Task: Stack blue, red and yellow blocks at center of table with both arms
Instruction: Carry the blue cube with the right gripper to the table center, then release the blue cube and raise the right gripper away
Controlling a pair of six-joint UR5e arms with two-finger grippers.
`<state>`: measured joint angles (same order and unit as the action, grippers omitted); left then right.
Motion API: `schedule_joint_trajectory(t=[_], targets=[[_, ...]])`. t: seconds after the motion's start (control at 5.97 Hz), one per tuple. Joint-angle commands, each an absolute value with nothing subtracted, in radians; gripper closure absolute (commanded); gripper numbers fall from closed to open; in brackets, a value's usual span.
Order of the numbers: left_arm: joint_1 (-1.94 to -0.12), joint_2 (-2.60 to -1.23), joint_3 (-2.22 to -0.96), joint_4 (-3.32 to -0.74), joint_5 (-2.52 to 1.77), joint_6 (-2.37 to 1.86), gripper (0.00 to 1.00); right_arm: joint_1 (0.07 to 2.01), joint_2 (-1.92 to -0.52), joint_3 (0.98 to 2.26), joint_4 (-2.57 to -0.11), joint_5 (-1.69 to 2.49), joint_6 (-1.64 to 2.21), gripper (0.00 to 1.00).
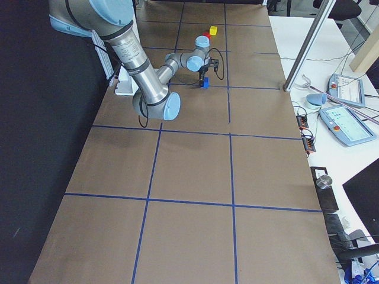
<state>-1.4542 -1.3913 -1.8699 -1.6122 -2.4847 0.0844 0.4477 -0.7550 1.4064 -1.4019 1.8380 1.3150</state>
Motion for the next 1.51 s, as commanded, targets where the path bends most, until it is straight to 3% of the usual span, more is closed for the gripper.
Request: schedule_joint_trajectory(t=[0.0,0.5,0.67,1.17,1.34], targets=[[-1.454,-1.393,-1.870,-1.612,-2.485,0.084,0.00,0.423,-0.753,1.417,-1.425,1.801,1.233,0.00],[-1.440,-1.405,-1.865,-1.614,-2.479,0.052,0.00,0.637,-0.807,1.737,-1.586,2.019,1.224,0.00],[-1.425,-1.408,-1.862,-1.614,-2.477,0.034,0.00,0.703,-0.884,1.832,-1.586,2.073,1.223,0.00],[-1.087,-1.520,-1.814,-1.890,-2.261,-0.267,0.00,0.872,-1.219,2.031,-1.572,2.228,1.062,0.00],[-0.990,-1.572,-1.721,-2.030,-2.225,-0.264,0.00,0.888,-1.259,2.033,-1.572,2.229,0.993,0.00]])
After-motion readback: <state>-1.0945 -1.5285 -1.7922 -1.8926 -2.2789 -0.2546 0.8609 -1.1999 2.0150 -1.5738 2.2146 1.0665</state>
